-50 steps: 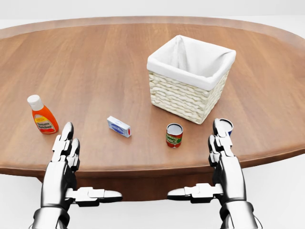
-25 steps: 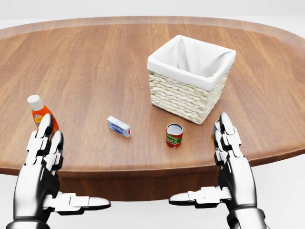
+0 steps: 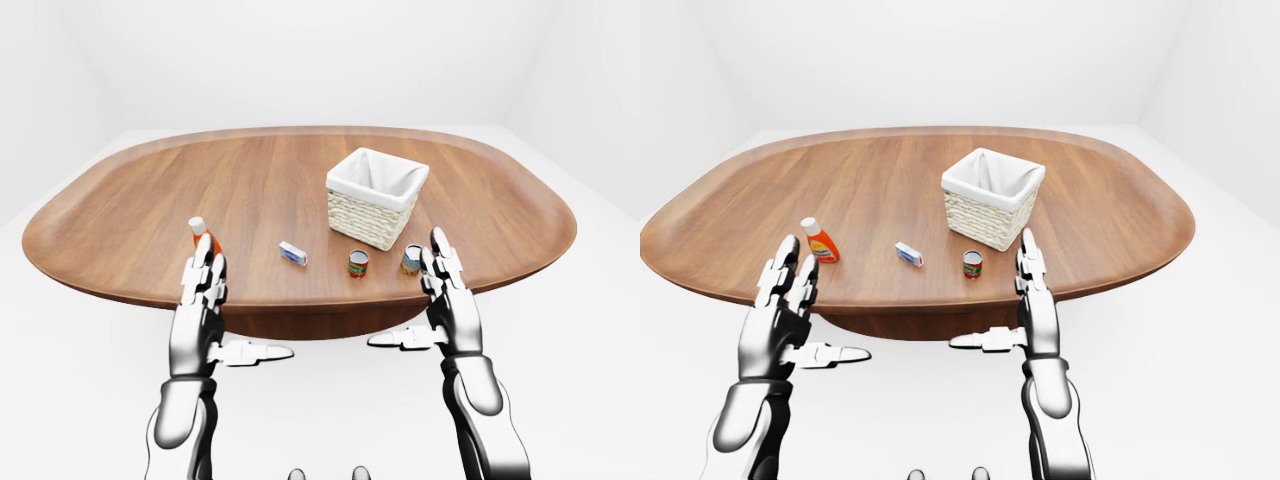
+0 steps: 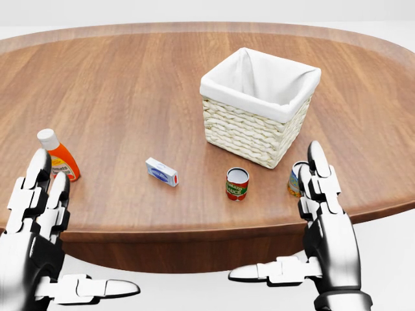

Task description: Pick up the ketchup, and put it in the basket.

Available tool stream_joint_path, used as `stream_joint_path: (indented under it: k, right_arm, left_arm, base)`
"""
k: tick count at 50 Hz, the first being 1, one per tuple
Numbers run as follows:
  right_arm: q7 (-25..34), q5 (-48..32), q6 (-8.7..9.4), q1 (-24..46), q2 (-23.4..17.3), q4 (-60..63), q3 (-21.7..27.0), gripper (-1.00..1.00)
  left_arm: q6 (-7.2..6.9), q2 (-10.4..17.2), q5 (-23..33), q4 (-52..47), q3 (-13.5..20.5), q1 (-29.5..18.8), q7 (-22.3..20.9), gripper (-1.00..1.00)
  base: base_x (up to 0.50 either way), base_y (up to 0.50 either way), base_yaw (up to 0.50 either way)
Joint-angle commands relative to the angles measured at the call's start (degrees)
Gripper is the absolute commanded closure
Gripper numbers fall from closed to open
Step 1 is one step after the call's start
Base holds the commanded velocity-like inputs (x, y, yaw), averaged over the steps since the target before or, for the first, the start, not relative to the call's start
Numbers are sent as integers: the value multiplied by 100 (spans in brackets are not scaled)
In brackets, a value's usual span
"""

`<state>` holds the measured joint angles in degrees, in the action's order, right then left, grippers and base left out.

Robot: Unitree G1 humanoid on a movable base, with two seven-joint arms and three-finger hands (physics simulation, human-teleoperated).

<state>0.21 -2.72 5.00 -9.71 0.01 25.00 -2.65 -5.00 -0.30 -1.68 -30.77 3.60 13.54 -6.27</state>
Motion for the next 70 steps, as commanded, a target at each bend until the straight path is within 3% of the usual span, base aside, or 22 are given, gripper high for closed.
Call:
stream_joint_path:
  k: [1, 28, 63, 70]
  right_arm:
    - [21, -26, 0, -63, -17, 89, -63, -100]
    - [-2, -188, 0, -41, -7, -33, -93, -100]
    - [-12, -117, 0, -105, -19, 180, -152, -100]
    - [-1, -143, 0, -126, -22, 214, -194, -100]
  left_arm:
    - [0, -13, -160, -178, 50, 93, -107, -100]
    - [0, -28, -152, -157, 68, 75, -103, -100]
    - [0, -31, -246, -180, 151, 48, -84, -100]
    - [0, -53, -336, -250, 225, 70, -91, -100]
  base:
    - [0, 0, 0]
    - [40, 24, 0]
    - [0, 0, 0]
    - [48, 0, 0]
